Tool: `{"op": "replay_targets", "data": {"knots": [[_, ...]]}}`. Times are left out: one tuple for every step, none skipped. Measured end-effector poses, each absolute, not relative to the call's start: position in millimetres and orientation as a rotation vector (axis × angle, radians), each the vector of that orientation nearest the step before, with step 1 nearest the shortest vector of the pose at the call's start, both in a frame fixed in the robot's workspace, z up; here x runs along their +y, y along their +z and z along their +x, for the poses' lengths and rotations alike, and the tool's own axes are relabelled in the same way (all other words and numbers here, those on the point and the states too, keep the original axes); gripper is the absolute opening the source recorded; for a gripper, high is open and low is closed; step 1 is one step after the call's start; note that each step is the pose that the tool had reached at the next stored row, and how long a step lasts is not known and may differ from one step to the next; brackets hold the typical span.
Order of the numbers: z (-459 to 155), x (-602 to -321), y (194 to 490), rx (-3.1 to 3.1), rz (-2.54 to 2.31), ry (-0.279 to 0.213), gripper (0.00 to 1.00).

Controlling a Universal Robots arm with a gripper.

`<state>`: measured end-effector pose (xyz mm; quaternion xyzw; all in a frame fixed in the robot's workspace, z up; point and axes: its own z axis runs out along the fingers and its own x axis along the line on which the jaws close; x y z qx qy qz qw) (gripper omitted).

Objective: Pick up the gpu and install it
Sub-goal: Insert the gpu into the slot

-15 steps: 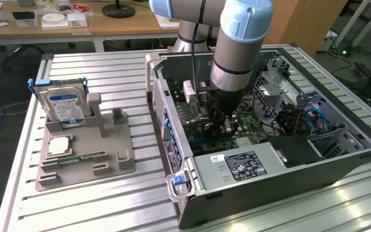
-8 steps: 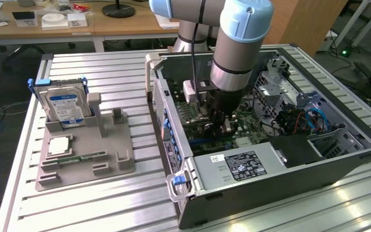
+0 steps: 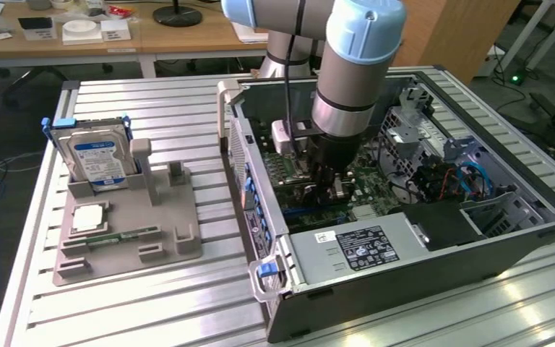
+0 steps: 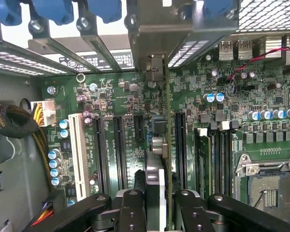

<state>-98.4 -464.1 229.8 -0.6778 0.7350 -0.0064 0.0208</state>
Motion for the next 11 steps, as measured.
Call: {"op": "replay_targets", "data": {"knots": [[-98.4, -464.0, 229.7, 2.279, -2.101, -0.02, 0.28], [-98.5, -463.6, 229.7, 2.279, -2.102, -0.02, 0.28], [-98.5, -463.1, 229.6, 2.279, -2.101, -0.02, 0.28], [-98.5, -462.6, 229.6, 2.279, -2.101, -0.02, 0.28], [-98.5, -462.3, 229.6, 2.279, -2.102, -0.02, 0.28], [-98.5, -462.3, 229.6, 2.279, -2.102, -0.02, 0.28], [-98.6, -462.3, 229.7, 2.279, -2.102, -0.02, 0.28], [-98.8, -462.3, 229.5, 2.279, -2.102, -0.02, 0.28], [-98.8, -462.3, 229.5, 2.279, -2.101, -0.02, 0.28], [-98.9, -462.2, 229.5, 2.279, -2.101, -0.02, 0.28], [-98.8, -462.2, 229.5, 2.279, -2.101, -0.02, 0.28]]}}
